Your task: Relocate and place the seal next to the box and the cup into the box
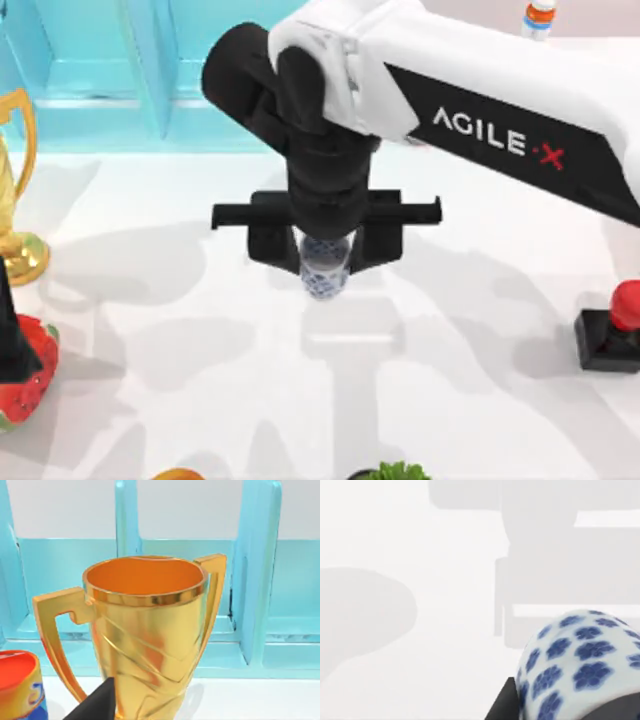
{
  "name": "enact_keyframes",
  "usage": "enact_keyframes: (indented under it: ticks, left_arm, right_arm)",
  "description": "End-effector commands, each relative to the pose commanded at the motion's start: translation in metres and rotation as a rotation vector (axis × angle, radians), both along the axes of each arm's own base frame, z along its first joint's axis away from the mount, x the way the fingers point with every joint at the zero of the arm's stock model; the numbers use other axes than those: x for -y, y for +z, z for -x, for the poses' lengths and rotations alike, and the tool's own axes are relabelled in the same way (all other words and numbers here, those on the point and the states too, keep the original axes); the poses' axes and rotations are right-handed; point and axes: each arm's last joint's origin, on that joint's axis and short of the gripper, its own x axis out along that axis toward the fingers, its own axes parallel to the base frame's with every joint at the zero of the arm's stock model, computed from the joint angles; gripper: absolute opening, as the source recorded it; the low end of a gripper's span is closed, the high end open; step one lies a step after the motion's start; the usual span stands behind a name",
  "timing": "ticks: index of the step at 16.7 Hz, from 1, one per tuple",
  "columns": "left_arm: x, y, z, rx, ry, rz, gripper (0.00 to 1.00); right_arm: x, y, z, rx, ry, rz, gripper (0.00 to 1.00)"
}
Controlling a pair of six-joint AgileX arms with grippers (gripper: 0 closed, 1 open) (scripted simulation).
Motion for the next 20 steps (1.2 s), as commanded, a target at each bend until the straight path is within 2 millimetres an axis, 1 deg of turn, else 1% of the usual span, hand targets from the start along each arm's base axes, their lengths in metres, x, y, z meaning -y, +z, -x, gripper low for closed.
enact_keyframes:
  ticks: [1, 3, 5, 9, 10, 12, 13, 15, 18, 20]
  left_arm:
    - [0.0, 0.0, 0.0, 0.0, 0.0, 0.0, 1.0]
    - [0.0, 0.0, 0.0, 0.0, 0.0, 0.0, 1.0]
    - [0.0, 0.0, 0.0, 0.0, 0.0, 0.0, 1.0]
    - [0.0, 0.0, 0.0, 0.0, 0.0, 0.0, 1.0]
    - [0.0, 0.0, 0.0, 0.0, 0.0, 0.0, 1.0]
    - [0.0, 0.0, 0.0, 0.0, 0.0, 0.0, 1.0]
    - [0.0, 0.0, 0.0, 0.0, 0.0, 0.0, 1.0]
    - [0.0, 0.0, 0.0, 0.0, 0.0, 0.0, 1.0]
    - [0.0, 0.0, 0.0, 0.0, 0.0, 0.0, 1.0]
    - [0.0, 0.0, 0.0, 0.0, 0.0, 0.0, 1.0]
  right_arm:
    - [0.01, 0.009, 0.001, -0.001, 0.0, -0.001, 0.0]
    - [0.024, 0.019, 0.004, -0.006, -0.001, 0.002, 0.0]
    - [0.027, 0.021, 0.004, -0.008, -0.001, 0.003, 0.0]
    - [0.025, 0.02, 0.005, -0.005, 0.001, 0.002, 0.0]
    - [0.029, 0.021, 0.003, -0.005, 0.0, 0.003, 0.0]
    - [0.049, 0.022, -0.008, -0.005, -0.005, 0.008, 0.0]
    - [0.064, 0.024, -0.016, -0.005, -0.008, 0.012, 0.0]
    - [0.104, 0.026, -0.031, -0.007, -0.014, 0.02, 0.0]
    - [0.181, 0.031, -0.047, -0.012, -0.022, 0.03, 0.0]
    - [0.239, 0.033, -0.047, -0.017, -0.027, 0.034, 0.0]
